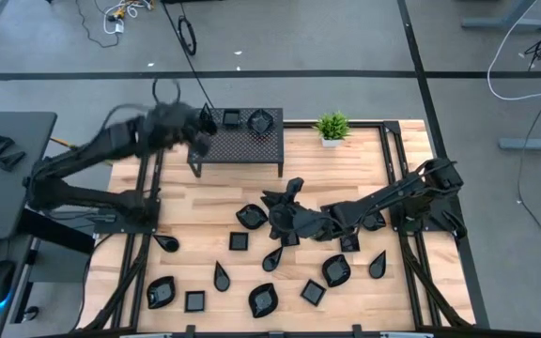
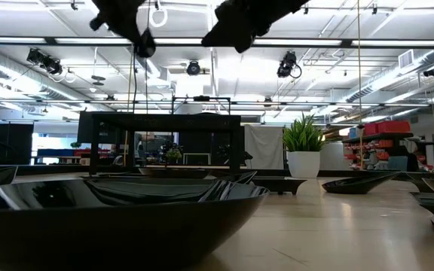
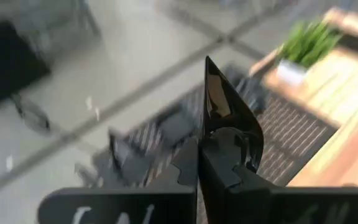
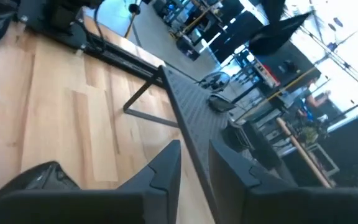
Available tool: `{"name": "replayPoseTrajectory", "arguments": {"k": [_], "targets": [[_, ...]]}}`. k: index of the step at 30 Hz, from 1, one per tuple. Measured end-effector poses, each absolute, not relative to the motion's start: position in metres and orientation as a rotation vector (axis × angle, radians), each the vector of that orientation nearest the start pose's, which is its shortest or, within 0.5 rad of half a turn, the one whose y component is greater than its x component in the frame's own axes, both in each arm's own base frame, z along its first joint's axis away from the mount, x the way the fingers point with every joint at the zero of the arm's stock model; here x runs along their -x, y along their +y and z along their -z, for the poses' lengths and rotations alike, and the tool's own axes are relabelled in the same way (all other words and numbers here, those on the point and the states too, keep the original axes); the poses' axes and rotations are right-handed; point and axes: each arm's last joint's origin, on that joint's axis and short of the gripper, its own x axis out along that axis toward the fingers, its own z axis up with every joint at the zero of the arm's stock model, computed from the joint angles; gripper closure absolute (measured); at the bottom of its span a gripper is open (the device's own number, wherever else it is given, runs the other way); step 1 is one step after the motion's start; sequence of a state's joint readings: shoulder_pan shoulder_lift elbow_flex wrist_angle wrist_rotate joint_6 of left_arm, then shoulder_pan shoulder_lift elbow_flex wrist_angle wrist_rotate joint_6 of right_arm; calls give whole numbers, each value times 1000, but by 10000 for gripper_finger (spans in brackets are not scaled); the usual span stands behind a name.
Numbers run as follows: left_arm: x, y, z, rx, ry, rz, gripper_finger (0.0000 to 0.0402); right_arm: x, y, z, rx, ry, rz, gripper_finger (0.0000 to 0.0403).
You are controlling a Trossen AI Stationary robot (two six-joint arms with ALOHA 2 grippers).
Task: Pick & Place Mini shaped plates
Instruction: Stack the black drop-shaped plate on top of the drop-shaped plate on the shelf
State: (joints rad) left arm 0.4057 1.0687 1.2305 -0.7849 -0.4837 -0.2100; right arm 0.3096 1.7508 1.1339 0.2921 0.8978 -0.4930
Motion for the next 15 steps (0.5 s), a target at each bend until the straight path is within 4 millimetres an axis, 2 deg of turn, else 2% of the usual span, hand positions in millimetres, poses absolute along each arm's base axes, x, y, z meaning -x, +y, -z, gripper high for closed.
{"name": "replayPoseTrajectory", "arguments": {"k": [4,9,11,15], "targets": [[-172,138,-372,311,682,-847,397,-373,95,-244,632,396,487,318],[-167,196,-339,409,816,-770,395,-374,95,-246,594,361,466,318],[-164,213,-327,435,859,-772,394,-374,96,-246,568,353,458,318],[-160,237,-310,473,889,-759,394,-374,96,-246,542,345,453,318]]}}
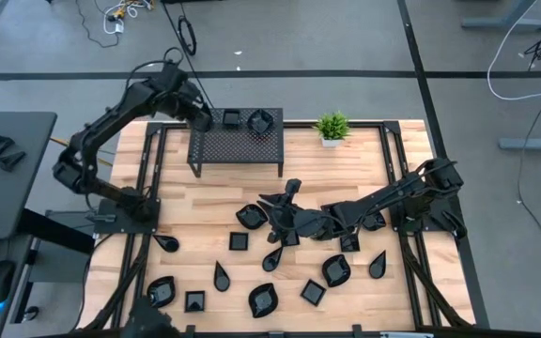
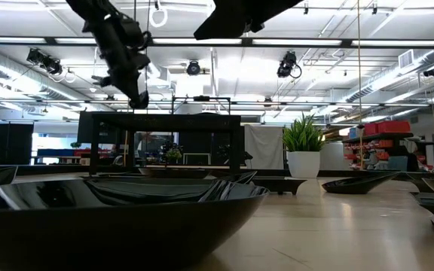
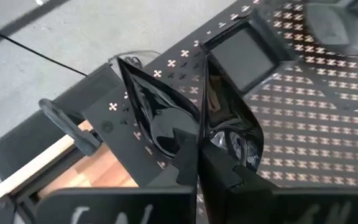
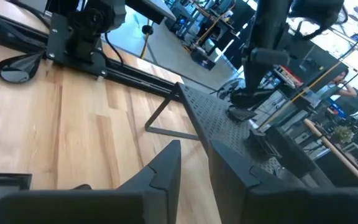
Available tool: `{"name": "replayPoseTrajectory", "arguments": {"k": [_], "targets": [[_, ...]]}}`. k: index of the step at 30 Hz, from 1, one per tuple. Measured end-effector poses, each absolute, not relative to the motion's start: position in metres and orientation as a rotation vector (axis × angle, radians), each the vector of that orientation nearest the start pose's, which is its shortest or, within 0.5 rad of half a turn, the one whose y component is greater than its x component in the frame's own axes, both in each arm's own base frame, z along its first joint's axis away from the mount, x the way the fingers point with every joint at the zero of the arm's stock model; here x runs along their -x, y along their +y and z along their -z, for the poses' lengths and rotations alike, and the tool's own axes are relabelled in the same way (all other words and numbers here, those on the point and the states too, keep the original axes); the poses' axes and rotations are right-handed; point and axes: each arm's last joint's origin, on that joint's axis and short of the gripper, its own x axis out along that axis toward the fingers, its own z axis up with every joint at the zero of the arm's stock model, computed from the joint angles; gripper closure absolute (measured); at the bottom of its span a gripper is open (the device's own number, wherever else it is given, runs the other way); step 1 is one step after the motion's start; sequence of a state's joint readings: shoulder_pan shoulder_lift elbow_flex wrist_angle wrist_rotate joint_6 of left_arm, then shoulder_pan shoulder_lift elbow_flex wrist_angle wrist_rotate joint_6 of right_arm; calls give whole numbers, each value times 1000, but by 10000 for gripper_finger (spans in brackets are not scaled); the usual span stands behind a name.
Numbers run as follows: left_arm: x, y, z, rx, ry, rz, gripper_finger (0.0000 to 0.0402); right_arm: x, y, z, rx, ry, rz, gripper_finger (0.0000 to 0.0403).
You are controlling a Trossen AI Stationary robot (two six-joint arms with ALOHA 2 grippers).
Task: Pick & Place Mini shaped plates
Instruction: Stack the black drop-shaped plate on top of the drop-shaped plate on the shelf
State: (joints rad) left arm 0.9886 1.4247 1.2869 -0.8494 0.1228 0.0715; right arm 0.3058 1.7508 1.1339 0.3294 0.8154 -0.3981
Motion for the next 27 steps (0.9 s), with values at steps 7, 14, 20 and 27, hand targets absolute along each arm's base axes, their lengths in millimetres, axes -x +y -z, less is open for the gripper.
{"name": "replayPoseTrajectory", "arguments": {"k": [7,14,20,27], "targets": [[-154,256,-298,466,898,-768,393,-375,95,-247,532,330,452,318],[-152,261,-299,455,876,-789,392,-376,96,-248,524,315,416,318],[-152,261,-299,460,874,-793,392,-376,96,-248,524,315,416,318],[-152,262,-298,459,876,-795,392,-376,96,-248,524,315,416,318]]}}
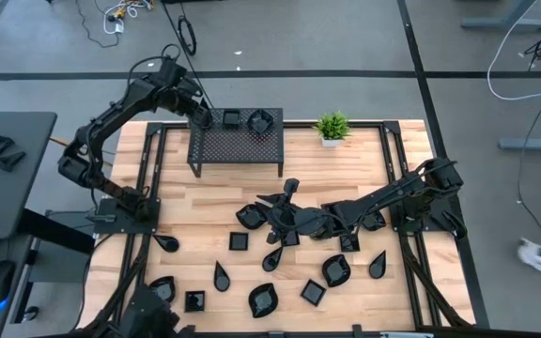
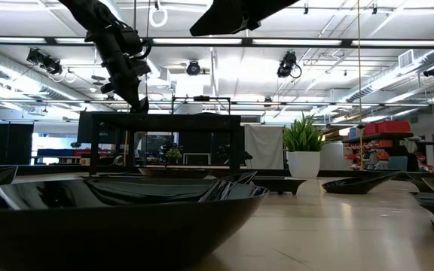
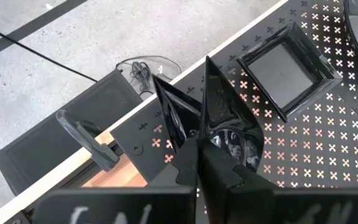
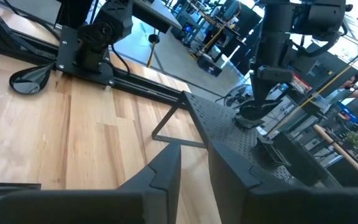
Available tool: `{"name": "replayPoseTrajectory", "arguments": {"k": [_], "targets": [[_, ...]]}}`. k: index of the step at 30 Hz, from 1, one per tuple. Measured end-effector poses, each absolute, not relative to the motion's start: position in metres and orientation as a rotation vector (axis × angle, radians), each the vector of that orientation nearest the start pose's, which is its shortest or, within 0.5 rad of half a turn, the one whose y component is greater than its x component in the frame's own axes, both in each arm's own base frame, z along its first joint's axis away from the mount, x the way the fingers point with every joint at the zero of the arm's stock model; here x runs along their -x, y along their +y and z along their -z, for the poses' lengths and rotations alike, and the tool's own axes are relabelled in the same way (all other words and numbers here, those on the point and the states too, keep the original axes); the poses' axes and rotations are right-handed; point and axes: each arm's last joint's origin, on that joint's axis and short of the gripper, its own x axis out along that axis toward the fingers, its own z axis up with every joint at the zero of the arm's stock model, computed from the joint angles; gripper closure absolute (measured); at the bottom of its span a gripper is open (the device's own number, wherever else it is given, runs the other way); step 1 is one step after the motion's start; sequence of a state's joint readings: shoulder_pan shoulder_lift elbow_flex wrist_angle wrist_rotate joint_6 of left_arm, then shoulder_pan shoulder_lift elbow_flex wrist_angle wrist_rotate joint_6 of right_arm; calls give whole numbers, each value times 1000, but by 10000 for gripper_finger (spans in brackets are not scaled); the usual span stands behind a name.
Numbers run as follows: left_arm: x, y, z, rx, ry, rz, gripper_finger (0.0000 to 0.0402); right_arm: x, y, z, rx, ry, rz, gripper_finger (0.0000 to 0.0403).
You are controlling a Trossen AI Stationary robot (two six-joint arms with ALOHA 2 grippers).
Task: Pick & Place Mini shaped plates
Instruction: Stack the black drop-shaped plate on top of the drop-shaped plate on the shelf
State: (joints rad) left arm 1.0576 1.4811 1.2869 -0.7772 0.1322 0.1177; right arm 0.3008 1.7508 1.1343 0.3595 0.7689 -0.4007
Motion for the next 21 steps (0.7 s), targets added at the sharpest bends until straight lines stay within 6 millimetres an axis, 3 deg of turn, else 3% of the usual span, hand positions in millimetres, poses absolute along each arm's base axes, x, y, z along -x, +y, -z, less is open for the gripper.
{"name": "replayPoseTrajectory", "arguments": {"k": [12,21], "targets": [[-156,268,-288,481,898,-791,389,-376,96,-248,524,314,415,318],[-155,269,-288,476,906,-809,335,-376,96,-248,528,315,415,318]]}}
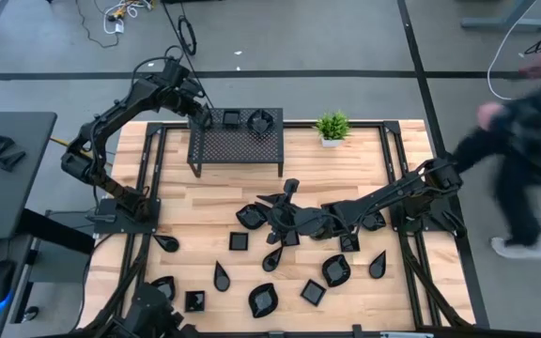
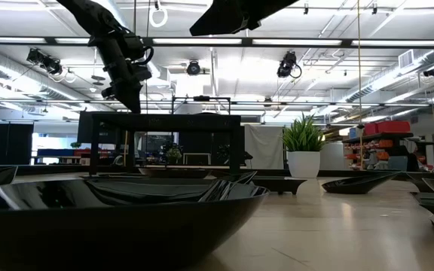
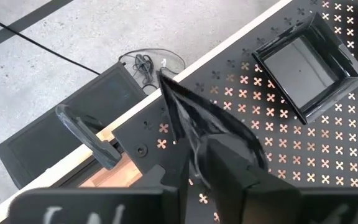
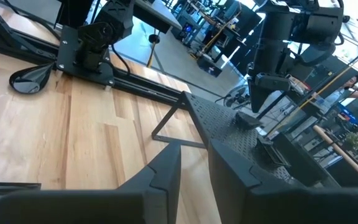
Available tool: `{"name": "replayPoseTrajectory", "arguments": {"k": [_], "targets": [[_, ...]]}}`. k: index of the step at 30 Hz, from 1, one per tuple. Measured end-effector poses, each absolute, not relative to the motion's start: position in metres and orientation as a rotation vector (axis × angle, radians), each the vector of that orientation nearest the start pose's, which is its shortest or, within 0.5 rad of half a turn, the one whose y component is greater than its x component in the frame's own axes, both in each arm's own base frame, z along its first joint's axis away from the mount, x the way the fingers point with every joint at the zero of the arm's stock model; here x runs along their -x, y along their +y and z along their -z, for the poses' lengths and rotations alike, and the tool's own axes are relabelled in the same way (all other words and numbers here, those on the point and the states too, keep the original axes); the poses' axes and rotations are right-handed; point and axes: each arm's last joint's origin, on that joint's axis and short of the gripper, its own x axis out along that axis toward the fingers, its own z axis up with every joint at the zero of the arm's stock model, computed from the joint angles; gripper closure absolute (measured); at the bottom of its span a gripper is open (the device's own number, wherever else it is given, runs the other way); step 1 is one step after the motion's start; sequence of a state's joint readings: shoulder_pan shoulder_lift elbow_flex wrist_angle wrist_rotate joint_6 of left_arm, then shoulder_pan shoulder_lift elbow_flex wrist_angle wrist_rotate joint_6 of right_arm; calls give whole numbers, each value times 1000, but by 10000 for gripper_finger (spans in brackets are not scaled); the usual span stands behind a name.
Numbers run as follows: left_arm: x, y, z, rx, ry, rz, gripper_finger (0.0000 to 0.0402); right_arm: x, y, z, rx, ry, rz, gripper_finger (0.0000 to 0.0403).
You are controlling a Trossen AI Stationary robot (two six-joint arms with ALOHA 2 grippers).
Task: Pick & Place Mini shaped plates
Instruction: Stack the black drop-shaped plate on top of the drop-shaped plate on the shelf, then stack the black square plate on top of the square plate on the shelf
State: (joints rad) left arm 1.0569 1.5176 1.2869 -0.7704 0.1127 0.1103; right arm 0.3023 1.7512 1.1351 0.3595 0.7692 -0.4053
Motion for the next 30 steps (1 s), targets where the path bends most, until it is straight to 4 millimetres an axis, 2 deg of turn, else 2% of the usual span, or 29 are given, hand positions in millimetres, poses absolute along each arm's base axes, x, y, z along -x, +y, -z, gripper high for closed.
{"name": "replayPoseTrajectory", "arguments": {"k": [5,9,14,20,25,30], "targets": [[-155,269,-288,490,900,-817,318,-376,96,-248,529,315,414,318],[-153,265,-293,487,893,-826,321,-376,96,-248,531,315,414,318],[-153,253,-306,451,869,-814,348,-376,96,-248,527,315,415,318],[-174,231,-309,387,894,-710,393,-377,94,-248,523,317,421,318],[-197,199,-298,302,905,-646,395,-375,93,-247,496,332,430,318],[-208,141,-288,218,773,-636,398,-371,90,-236,401,388,425,318]]}}
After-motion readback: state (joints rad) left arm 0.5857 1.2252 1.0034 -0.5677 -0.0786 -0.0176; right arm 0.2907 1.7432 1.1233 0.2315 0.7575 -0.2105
